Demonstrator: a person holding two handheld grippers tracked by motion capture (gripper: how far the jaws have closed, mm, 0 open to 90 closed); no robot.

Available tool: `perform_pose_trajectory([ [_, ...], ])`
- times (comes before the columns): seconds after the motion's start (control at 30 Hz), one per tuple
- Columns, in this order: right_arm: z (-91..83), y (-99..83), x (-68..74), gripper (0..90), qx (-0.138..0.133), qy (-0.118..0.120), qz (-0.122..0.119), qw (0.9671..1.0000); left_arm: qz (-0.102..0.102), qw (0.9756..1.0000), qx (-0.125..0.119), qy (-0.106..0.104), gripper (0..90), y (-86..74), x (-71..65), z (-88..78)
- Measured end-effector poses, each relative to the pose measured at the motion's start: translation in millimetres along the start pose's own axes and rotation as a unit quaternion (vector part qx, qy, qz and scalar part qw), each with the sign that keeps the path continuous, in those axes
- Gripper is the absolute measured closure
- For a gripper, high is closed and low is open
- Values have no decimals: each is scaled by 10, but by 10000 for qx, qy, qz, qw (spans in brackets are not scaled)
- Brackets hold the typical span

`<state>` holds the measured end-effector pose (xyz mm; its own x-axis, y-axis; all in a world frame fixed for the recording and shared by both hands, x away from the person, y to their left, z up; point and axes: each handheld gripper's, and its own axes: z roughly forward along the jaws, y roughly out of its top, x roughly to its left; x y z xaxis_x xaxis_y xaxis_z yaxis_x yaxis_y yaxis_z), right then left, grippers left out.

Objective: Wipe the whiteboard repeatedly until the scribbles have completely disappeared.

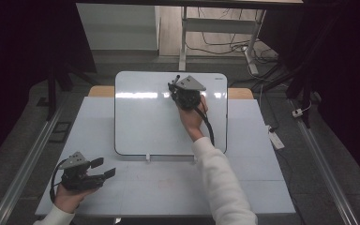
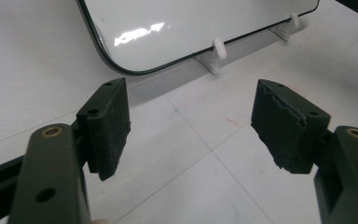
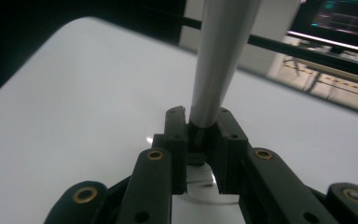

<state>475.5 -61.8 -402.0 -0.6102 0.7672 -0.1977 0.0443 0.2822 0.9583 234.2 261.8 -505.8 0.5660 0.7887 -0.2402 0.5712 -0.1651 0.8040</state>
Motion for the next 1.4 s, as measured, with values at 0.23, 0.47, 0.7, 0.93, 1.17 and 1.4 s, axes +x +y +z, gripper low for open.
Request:
perform_pose_trajectory([
  [0.23, -3, -60, 151, 776, 123, 415, -378, 9983, -15, 10000, 21, -12, 288, 0, 8, 9],
  [0.47, 32, 77, -138, 775, -54, 38, 116, 9999, -15, 10000, 5, 15, 288, -1, 8, 3],
  [0.7, 3, -26, 24, 775, 147, 592, -147, 9980, -13, 10000, 13, 2, 288, -3, 11, 4],
  [0.93, -153, -69, -180, 775, 79, 148, 272, 9995, 15, 10000, 14, -7, 288, 6, -7, 6],
  [1.17, -130, -164, 95, 775, 205, 515, -292, 9980, 2, 10000, 31, -4, 289, 5, -9, 18],
  [1.4, -201, -71, -285, 775, 25, -181, 53, 9998, -27, 10000, 6, -3, 288, 4, 4, 13],
])
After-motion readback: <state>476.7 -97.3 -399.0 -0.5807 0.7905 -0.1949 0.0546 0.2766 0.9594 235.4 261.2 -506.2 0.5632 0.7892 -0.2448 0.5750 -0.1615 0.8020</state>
